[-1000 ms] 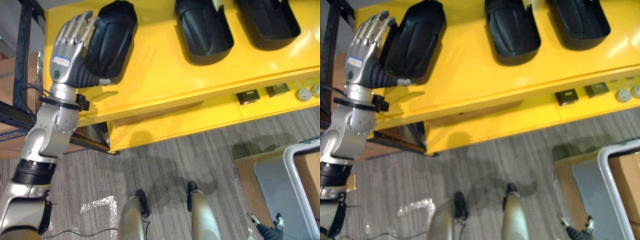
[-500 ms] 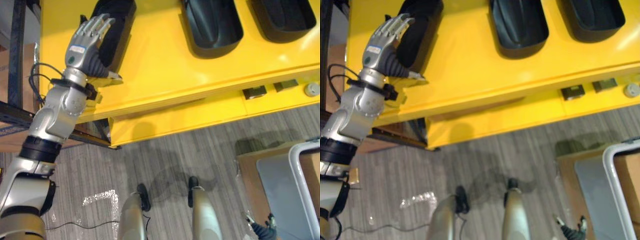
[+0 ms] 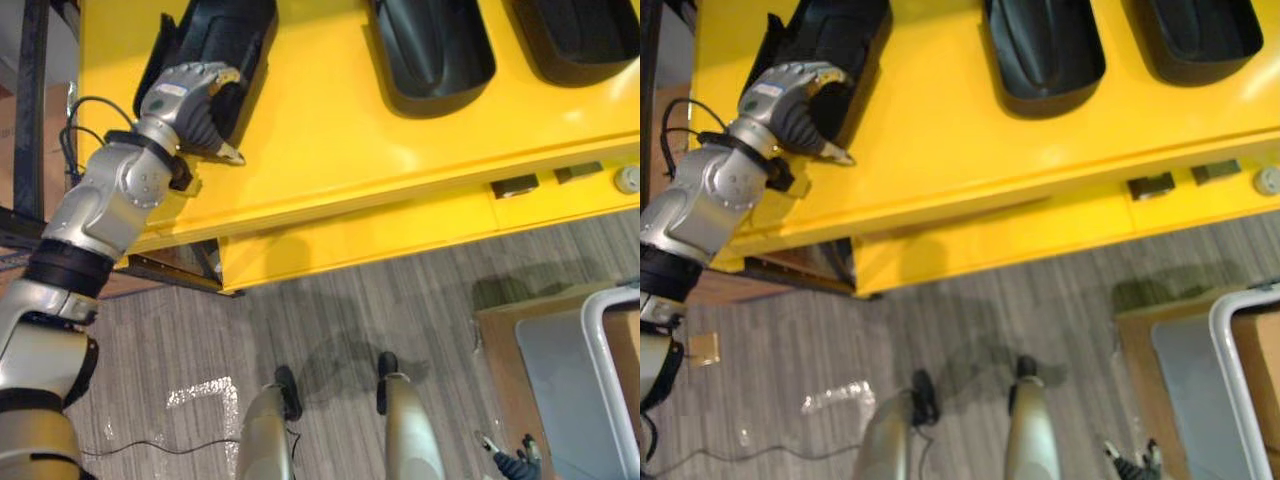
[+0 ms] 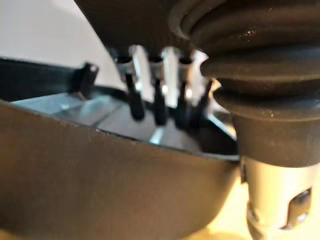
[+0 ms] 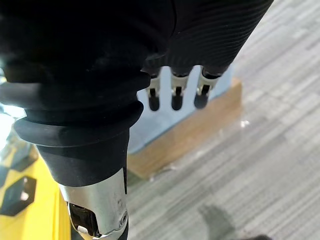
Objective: Walk over and take plastic housings, then place them on the shelf
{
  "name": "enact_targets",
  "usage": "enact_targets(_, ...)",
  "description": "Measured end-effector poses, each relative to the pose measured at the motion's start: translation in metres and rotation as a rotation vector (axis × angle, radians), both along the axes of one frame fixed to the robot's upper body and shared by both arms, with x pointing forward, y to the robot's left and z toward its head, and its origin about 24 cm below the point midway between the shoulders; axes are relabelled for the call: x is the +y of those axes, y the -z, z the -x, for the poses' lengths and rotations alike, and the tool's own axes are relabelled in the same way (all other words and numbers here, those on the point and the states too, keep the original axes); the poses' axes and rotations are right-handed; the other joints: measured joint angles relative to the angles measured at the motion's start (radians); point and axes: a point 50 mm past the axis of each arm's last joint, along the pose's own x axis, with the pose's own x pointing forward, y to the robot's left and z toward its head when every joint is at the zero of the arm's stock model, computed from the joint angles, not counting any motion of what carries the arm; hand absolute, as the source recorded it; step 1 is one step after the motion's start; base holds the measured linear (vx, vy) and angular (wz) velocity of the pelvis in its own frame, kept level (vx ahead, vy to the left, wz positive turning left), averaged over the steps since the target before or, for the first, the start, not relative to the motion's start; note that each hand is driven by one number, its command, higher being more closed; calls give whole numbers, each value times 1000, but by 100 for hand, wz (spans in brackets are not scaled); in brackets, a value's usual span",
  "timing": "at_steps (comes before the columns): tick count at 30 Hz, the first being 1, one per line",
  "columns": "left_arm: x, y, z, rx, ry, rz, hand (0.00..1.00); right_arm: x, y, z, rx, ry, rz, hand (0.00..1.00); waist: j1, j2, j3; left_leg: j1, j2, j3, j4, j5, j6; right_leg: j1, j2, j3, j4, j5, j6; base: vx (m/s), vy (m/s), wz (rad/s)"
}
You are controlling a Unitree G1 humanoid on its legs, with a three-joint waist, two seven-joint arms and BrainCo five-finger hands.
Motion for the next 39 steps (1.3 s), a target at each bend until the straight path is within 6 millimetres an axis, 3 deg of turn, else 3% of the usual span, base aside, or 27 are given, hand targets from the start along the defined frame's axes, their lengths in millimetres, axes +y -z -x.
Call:
enact_targets(11,-9,1,1,31,30,-11,100,8,1,-10,-13,-50,-32,0,3,0,0,-8,-8,-11,-16,10,2,3,-7,-15,-16,7,10,0,-7,4)
enact_targets(16,-13,13,3,53,38,1,100,8,1,-11,-15,-51,-33,0,2,0,0,-7,-8,-12,-17,15,0,3,-8,-17,-16,10,13,14,-5,1)
enact_targets(28,-9,34,-13,-34,-53,597,100,11,-2,-26,-47,-62,-36,0,-1,-3,-1,20,-12,-13,-52,38,-3,28,-11,-31,-29,33,13,-13,-15,2)
enact_targets(31,-17,39,-17,-39,-54,669,100,12,-1,-30,-47,-62,-46,0,-2,-9,0,25,-15,-12,-66,37,-3,36,-14,-33,-41,33,13,-53,-15,3)
enact_targets(39,-23,28,-24,-49,-53,744,100,13,-3,-42,-78,-51,-62,0,-3,-15,3,25,-16,2,-60,38,1,33,-15,-28,-41,32,12,-16,-10,-2)
